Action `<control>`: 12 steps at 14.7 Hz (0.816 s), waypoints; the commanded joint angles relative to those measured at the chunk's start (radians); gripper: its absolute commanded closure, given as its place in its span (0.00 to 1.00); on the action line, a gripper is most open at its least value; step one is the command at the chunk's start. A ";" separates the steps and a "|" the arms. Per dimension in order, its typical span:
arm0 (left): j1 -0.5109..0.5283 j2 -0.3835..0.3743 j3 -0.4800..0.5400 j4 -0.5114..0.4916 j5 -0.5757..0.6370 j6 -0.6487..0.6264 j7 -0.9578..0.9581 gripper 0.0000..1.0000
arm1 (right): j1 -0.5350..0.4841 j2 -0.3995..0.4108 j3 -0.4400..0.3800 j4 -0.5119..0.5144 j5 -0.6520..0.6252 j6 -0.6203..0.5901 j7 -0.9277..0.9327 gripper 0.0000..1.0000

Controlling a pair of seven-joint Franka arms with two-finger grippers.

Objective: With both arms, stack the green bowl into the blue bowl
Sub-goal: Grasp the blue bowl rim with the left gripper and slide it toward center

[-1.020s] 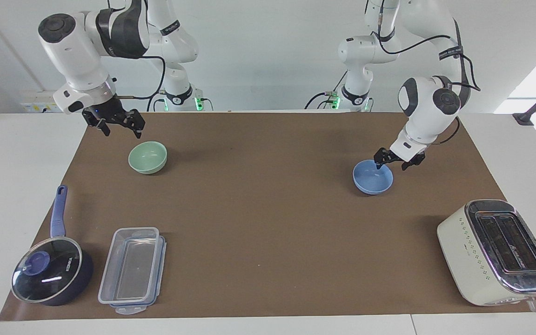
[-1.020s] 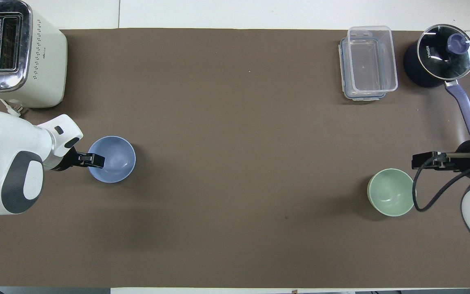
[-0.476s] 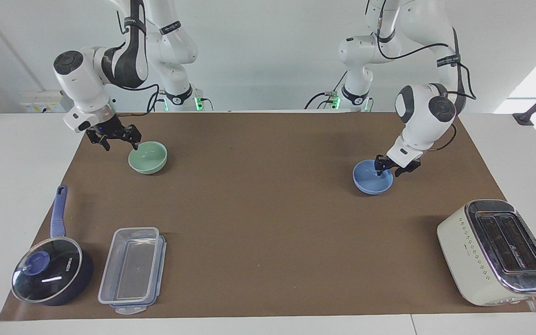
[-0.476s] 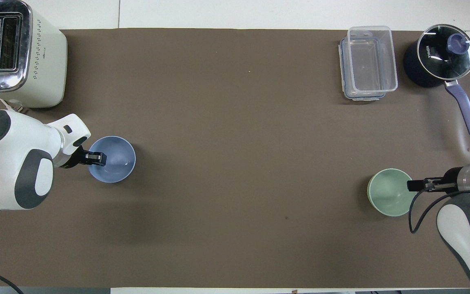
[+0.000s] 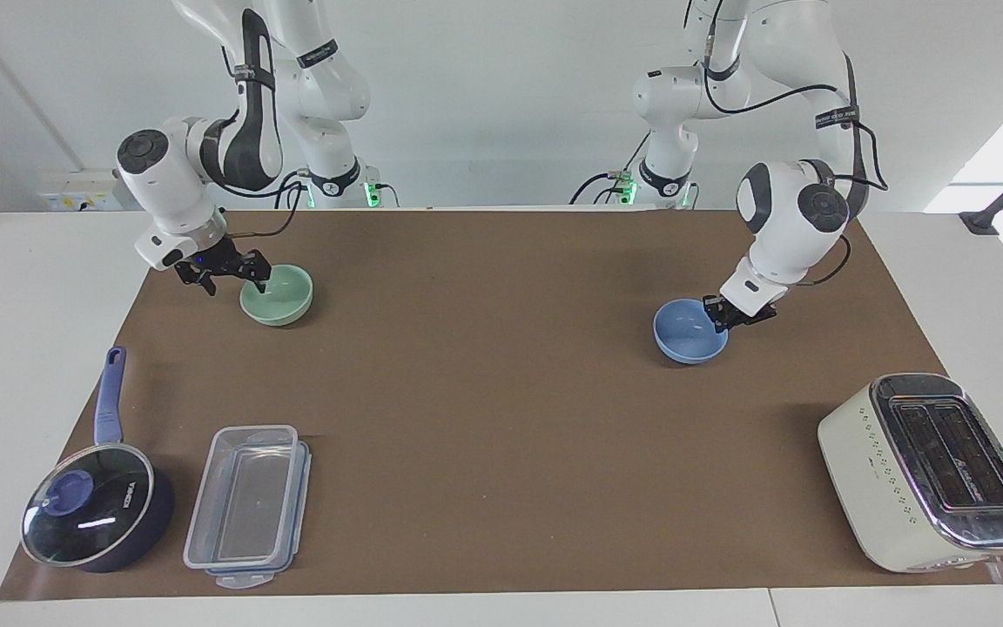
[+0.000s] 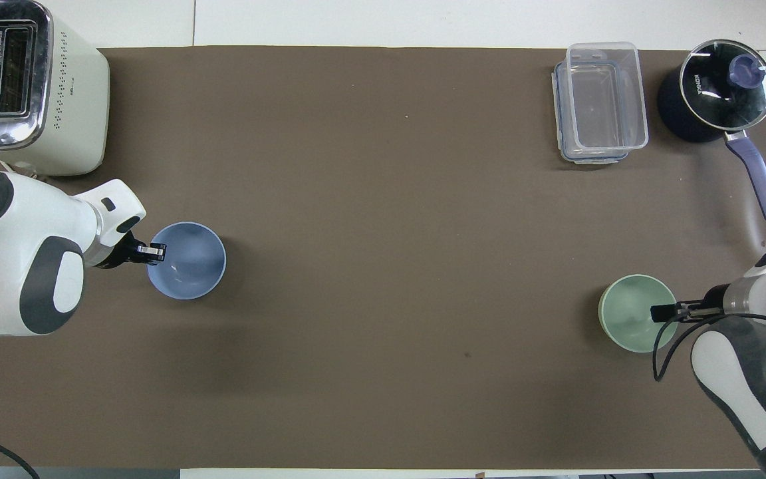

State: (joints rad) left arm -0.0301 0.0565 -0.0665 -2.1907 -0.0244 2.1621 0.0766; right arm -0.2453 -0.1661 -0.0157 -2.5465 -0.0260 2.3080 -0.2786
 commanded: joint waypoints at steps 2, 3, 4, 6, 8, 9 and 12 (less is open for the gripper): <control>-0.075 0.100 -0.006 0.295 -0.064 -0.261 -0.176 1.00 | -0.015 -0.015 0.007 -0.032 0.011 0.024 -0.040 0.64; -0.120 0.114 -0.004 0.339 -0.112 -0.287 -0.237 1.00 | -0.015 -0.015 0.007 -0.032 0.012 0.027 -0.048 1.00; -0.181 0.115 -0.004 0.353 -0.136 -0.279 -0.329 1.00 | -0.017 -0.013 0.007 -0.032 0.012 0.028 -0.051 1.00; -0.319 0.114 -0.006 0.321 -0.143 -0.213 -0.490 1.00 | -0.016 -0.013 0.007 -0.031 0.012 0.028 -0.048 1.00; -0.431 0.112 -0.006 0.272 -0.169 -0.121 -0.584 1.00 | -0.015 -0.013 0.008 -0.028 0.012 0.021 -0.045 1.00; -0.473 0.115 -0.006 0.244 -0.175 -0.082 -0.609 1.00 | -0.017 -0.010 0.008 -0.020 0.012 0.016 -0.045 1.00; -0.543 0.134 -0.006 0.204 -0.207 -0.022 -0.643 1.00 | -0.011 -0.018 0.008 0.023 0.012 -0.004 -0.040 1.00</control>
State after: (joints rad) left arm -0.5480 0.1887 -0.0913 -1.9510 -0.1921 2.0986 -0.5647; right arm -0.2440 -0.1794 -0.0134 -2.5453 -0.0222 2.3123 -0.2901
